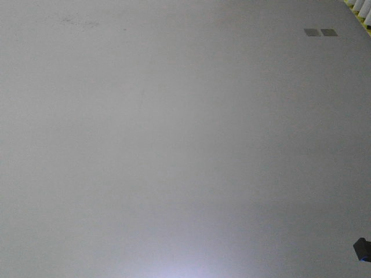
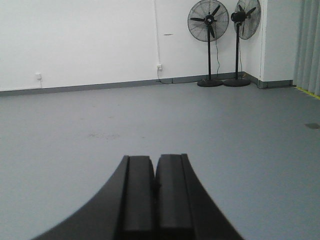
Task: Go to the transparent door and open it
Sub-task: 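Drive the base forward across the grey floor, arms held still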
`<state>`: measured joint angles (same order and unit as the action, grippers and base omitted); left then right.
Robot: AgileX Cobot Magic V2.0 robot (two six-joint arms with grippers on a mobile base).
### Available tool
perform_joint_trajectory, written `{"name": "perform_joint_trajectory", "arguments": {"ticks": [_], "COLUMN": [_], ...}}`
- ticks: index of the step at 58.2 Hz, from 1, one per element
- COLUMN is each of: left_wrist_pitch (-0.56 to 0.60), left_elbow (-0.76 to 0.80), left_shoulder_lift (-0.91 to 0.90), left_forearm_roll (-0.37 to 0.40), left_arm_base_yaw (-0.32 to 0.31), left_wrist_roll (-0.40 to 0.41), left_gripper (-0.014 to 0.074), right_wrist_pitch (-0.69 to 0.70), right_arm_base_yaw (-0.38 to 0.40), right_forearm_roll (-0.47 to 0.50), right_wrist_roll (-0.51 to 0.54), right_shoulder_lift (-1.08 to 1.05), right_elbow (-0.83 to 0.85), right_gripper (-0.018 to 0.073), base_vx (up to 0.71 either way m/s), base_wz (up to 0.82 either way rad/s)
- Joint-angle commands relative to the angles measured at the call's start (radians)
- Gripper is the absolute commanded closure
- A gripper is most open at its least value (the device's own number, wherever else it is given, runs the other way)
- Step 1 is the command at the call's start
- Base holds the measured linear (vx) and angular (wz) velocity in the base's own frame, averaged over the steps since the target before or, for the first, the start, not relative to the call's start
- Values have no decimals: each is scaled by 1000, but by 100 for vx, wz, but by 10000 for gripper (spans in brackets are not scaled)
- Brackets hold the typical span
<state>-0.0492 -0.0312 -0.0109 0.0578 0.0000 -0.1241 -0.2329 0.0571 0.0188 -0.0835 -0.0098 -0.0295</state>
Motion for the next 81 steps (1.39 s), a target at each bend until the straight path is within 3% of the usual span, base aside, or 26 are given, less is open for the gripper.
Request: {"name": "perform_joint_trajectory", "arguments": {"ticks": [1, 81], "left_wrist_pitch": [82, 82], "left_elbow": [-15, -15], "left_shoulder_lift": [-13, -13], "left_forearm_roll": [9, 9], "left_arm_base_yaw": [0, 1], "left_wrist_roll": [9, 9], "left_gripper": [603, 603], "right_wrist_pitch": [81, 81], "right_arm_base_yaw": [4, 4], "right_forearm_roll": [-1, -1], "right_wrist_roll": [9, 9], "right_shoulder_lift": [-18, -18], "right_elbow": [-5, -5], "right_gripper": [565, 565], "base_vx": [0, 5], "base_wz": [0, 2]}}
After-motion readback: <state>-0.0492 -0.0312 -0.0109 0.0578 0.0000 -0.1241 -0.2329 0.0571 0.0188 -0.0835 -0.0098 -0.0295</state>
